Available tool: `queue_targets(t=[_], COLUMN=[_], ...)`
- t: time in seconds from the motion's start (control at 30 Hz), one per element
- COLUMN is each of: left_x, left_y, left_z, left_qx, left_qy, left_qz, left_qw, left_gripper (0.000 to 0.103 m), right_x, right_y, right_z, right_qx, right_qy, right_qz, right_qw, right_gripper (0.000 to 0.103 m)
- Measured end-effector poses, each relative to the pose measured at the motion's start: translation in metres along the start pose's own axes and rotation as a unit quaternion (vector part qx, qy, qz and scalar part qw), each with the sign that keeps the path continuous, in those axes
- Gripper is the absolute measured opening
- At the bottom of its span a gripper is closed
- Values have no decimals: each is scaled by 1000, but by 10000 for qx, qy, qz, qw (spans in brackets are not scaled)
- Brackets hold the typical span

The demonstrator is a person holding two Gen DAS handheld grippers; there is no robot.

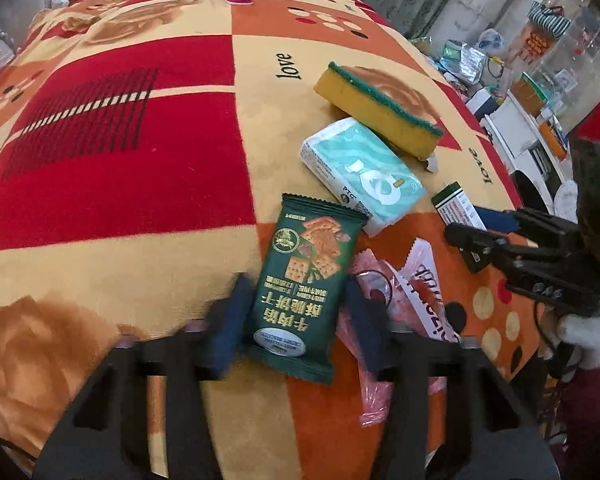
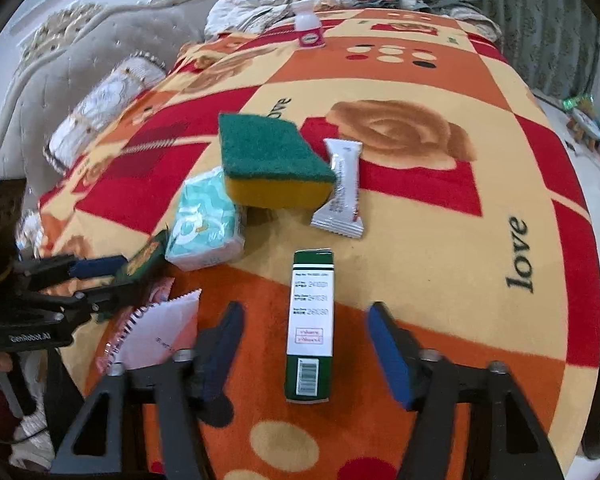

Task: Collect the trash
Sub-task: 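Grasp the green snack packet with the left gripper while the right grasps the green tube box, then carry the snack packet and tube box over the black bin and open both grippers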

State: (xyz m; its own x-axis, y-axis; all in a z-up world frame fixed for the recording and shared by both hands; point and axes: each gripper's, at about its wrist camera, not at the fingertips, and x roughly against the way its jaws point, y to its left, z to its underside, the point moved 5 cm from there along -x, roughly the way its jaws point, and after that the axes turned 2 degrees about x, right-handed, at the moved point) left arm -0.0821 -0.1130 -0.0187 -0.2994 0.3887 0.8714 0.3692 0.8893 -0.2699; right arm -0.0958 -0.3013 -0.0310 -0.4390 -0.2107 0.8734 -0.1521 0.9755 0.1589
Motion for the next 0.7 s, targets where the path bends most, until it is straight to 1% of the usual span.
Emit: queue_targets(t=[0.07,0.13,0.17,0.27,0.5,0.6,0.67,0.7], left_x=[2,7,12,25,49,51,51,51], left_y=[3,7,7,0,-38,-56,-64,-68], left_z=[-1,-1,-2,-4,-20,-28,-31,-32], left_qx=[135,237,250,167,-92,-220,-239,-235], left_qy=[-5,-50,-103,-259,-555,-652,-666,-675], left_qz=[44,4,-15,-67,122,167,224,246], left_qw=[9999,9997,9996,9995,9983,9975,9972,9971], left_gripper=[41,40,40,40,40,40,40,40], right_x=[-5,-3,-1,11,41,48,49,50], right_y=[2,4,4,-2,-21,-26,-29,-30], right_z=[2,3,4,5,6,9,11,10], right_qx=[152,279,283,252,143,97,36,-19], right_qy=[5,-58,-85,-218,-487,-508,-455,-532], right_qz=[174,229,183,178,181,184,104,93], right_qw=[9997,9993,9994,9993,9985,9985,9989,9985], right_gripper=[38,25,24,22,20,19,19,20])
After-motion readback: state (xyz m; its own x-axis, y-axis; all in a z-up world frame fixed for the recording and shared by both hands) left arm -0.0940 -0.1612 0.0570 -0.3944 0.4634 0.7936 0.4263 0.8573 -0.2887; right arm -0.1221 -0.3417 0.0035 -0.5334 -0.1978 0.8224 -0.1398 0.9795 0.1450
